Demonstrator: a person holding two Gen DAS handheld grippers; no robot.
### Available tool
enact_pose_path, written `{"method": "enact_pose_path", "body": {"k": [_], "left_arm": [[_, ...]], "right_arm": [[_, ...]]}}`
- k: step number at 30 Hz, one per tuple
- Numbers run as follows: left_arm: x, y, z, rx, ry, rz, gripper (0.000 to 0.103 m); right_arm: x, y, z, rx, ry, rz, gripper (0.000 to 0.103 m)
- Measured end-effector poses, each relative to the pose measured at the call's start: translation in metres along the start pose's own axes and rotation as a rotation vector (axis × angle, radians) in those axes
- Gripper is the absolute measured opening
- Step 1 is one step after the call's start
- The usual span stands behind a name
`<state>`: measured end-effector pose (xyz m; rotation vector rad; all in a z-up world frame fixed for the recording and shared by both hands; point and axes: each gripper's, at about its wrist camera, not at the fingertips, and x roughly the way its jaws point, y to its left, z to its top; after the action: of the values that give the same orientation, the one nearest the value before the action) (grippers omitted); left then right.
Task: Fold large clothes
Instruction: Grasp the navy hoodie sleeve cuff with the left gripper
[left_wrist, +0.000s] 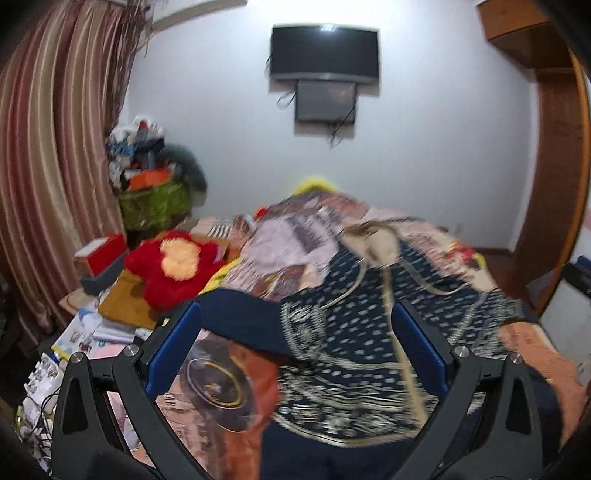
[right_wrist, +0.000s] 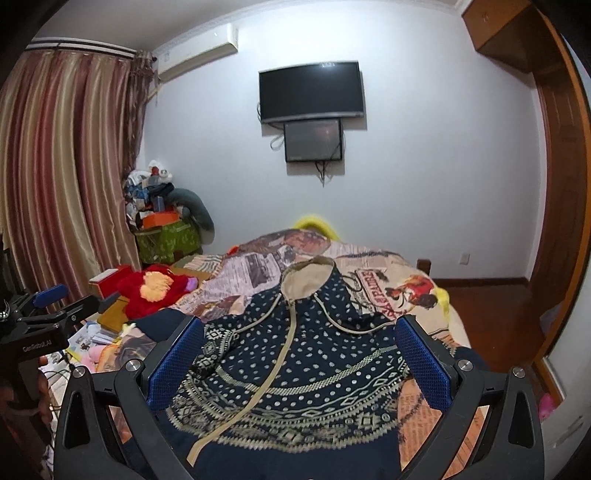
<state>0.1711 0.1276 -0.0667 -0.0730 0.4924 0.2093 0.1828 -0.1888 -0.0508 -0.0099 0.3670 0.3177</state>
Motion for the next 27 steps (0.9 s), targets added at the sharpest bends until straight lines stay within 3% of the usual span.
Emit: {"method": "enact_pose_path", "body": {"k": [9,12,16,24,27], "left_arm": [[0.126,0.079,-0.024,-0.112,0.3,0.088,0.103],[0.164,0.108,-0.041,-0.218,0.419,0.056,0.103],[0.2,0.14,-0.057,-0.37,0.525,0.031,0.09],[0.237,0.167,-0.054,-0.544,0.518,-0.027,0.089],[0.253,0.169,-0.048,-0.554,0.532,-0.007,0.072]], "right_arm": [[0.117,-0.024,0.006,-0.005,0.155,0.023,0.103],[0.157,-0.03,-0.001,-0.008,0.229,0.039,0.103],[0.201,-0.038,-0.016,-0.006,0.322,0.059,0.103],[0.234,-0.027,-0.037,-0.135,0.367,0.063,0.103],[0.237,-0.02,-0.042,-0.175,0.373,0.07,0.103]]}}
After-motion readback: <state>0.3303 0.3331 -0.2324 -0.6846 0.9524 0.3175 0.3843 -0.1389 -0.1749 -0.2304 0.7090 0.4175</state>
